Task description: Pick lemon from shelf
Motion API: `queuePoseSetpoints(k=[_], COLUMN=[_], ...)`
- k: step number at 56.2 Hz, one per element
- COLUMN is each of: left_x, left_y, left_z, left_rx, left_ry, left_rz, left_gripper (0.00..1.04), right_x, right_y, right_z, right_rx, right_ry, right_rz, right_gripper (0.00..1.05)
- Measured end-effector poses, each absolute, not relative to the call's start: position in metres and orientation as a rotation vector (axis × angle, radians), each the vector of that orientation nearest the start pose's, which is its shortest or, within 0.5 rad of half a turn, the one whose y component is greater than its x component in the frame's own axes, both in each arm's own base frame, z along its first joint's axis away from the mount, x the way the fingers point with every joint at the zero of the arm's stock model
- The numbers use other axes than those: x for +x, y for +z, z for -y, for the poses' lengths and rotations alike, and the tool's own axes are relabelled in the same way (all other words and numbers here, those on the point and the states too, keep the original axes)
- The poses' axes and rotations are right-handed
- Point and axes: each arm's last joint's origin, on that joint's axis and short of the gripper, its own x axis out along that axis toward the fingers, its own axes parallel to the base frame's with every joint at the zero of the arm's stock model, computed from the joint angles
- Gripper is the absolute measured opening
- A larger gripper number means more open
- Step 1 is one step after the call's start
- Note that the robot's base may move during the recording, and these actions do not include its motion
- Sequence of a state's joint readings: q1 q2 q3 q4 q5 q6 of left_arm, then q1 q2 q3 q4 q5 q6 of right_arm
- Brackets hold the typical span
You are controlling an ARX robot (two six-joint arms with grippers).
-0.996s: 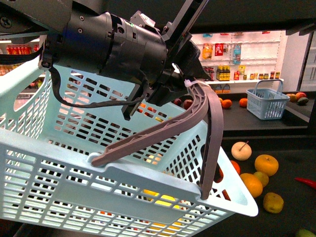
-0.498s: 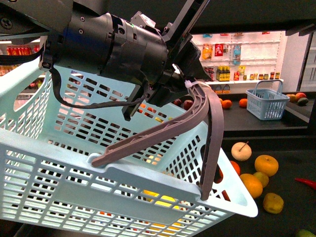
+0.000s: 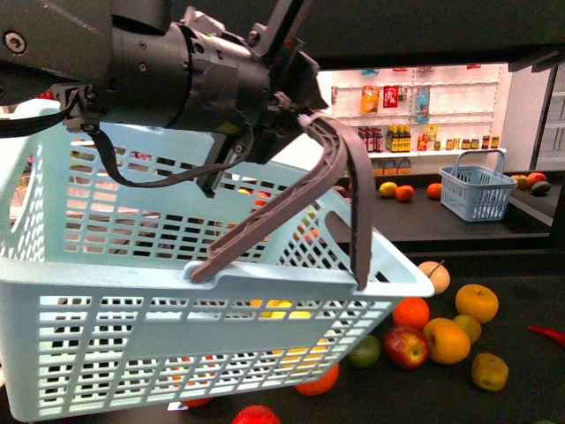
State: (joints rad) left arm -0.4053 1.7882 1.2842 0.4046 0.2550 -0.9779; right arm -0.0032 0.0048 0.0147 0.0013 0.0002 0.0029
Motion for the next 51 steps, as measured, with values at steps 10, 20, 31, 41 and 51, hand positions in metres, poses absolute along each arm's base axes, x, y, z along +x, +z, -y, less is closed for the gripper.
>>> queuePoseSetpoints(k=[10, 20, 31, 41, 51], left_x=[0.393, 0.403, 0.405, 0.406, 0.405], left_y=[0.277, 0.279, 0.288, 0.291, 0.272], left_z=[0.127, 0.071, 0.020, -0.019, -0.066], left_rx=[-1.074, -1.212, -1.319, -1.358, -1.402], left_ry=[-0.380, -0.277, -0.300, -0.321, -0.272], left_rz=[-0.301, -0.101, 0.073, 0.218, 0.352], left_gripper=[0.11, 0.11, 0.11, 0.11, 0.11], right_x=[0.097, 0.097, 0.097, 0.097, 0.097], right_y=[0.168, 0.168, 0.168, 0.168, 0.168], right_z=[0.000, 0.000, 0.000, 0.000, 0.000], right_rx=[0.003, 0.003, 0.003, 0.003, 0.003], right_ry=[-0.004, -0.004, -0.004, -0.003, -0.003], right_rz=[0.011, 0.011, 0.011, 0.011, 0.011], right_gripper=[1.02, 1.02, 1.02, 1.02, 1.02])
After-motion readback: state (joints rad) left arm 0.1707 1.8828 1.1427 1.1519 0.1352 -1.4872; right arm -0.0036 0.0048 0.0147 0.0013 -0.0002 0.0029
